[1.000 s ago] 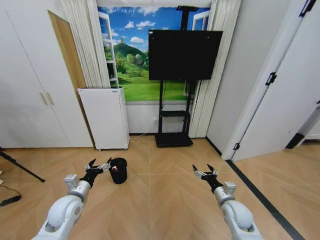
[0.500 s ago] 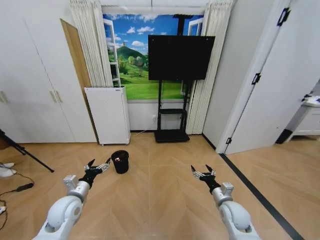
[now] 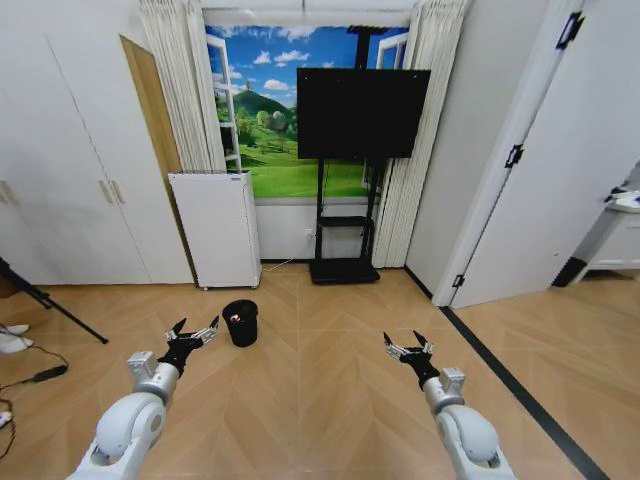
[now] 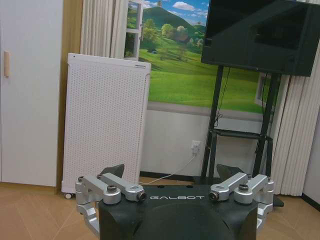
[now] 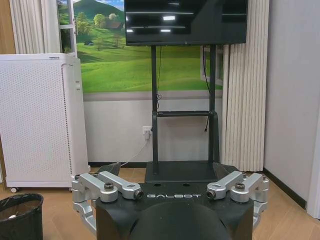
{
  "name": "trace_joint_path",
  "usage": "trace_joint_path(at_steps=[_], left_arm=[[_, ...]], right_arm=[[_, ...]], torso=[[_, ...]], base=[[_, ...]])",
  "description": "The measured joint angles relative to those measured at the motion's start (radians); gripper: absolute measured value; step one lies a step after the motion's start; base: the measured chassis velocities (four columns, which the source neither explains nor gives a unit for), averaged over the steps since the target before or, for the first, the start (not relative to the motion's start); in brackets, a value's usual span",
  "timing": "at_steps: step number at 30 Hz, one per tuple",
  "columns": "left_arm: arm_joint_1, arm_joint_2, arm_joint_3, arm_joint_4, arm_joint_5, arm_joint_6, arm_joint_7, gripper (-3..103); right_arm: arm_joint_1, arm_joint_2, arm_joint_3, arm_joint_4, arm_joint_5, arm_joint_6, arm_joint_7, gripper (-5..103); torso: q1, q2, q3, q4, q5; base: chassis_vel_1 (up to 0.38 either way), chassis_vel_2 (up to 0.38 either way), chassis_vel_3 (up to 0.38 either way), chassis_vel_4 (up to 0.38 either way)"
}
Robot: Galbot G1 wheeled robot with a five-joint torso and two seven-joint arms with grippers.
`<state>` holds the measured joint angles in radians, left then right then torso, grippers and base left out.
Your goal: Pick up the trash bin and place the garbage on the floor into it.
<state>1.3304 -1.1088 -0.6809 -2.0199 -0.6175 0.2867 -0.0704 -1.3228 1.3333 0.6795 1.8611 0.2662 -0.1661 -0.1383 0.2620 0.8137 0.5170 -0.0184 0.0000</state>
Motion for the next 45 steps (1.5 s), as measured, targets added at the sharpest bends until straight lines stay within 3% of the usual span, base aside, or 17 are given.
trace_joint_path(at_steps=[45], left_arm=[[0.000,0.000,0.000,0.000,-0.001,0.000,0.000,100]], right_arm=[[0.000,0.000,0.000,0.000,0.002,0.000,0.000,100]], torso=[[0.000,0.000,0.000,-0.0001,0.0000]], base=[[0.000,0.000,0.000,0.000]])
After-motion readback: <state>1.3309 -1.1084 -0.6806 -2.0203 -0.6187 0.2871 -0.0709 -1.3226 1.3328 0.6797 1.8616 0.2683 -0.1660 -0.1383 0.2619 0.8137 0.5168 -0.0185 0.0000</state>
